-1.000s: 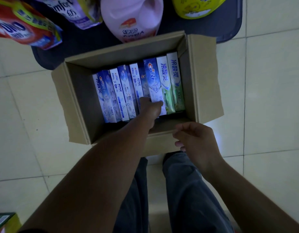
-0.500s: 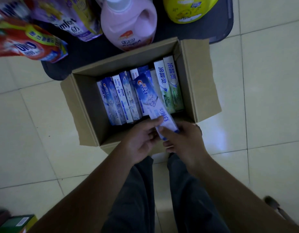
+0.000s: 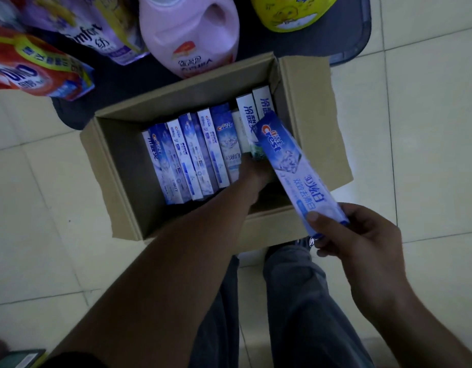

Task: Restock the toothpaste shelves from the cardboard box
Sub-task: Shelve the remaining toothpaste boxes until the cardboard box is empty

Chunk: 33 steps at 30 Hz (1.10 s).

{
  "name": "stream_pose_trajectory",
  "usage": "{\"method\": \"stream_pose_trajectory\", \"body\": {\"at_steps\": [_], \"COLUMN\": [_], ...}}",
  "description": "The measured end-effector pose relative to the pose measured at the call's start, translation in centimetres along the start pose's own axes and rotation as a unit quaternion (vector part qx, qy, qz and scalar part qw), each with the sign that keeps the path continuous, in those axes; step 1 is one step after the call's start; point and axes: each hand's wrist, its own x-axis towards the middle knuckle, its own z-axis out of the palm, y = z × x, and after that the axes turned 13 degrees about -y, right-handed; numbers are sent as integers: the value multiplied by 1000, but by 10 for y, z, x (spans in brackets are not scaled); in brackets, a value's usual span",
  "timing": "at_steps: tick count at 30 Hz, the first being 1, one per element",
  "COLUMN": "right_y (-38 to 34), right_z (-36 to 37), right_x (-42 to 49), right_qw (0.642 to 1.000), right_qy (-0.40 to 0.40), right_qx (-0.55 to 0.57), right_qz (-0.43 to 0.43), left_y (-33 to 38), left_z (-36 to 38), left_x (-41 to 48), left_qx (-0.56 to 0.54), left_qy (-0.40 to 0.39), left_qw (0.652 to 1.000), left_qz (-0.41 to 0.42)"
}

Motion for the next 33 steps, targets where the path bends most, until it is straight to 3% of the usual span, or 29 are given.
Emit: {"method": "stream_pose_trajectory", "body": {"at_steps": [4, 8, 14, 17, 22, 28, 33], "right_y": [5, 6, -15, -42, -115, -236, -331], "right_z": [-6, -10, -18, -19, -16, 10, 33], "right_x": [-2, -3, -13, -29, -80, -180, -277], "right_qw": [1000, 1000, 998, 997, 992, 976, 954], "right_qy": [-6, -10, -25, -52, -74, -116, -163], "right_qx": [-2, 6, 47, 54, 59, 43, 41], "right_qz": [-7, -14, -22, -26, -81, -179, -249], "left_y": [-10, -12, -6, -8, -4, 45, 98], "left_z": [10, 8, -17, -43, -93, -153, -188], "left_x": [12, 13, -45, -114, -259, -439, -562], "left_qx": [-90, -85, -182, -208, -238, -190, -159], "left_qy": [32, 45, -45, -77, -46, -13, -31], "left_qw": [995, 995, 982, 975, 969, 955, 929], "left_qz": [4, 22, -3, -9, 53, 228, 333]}}
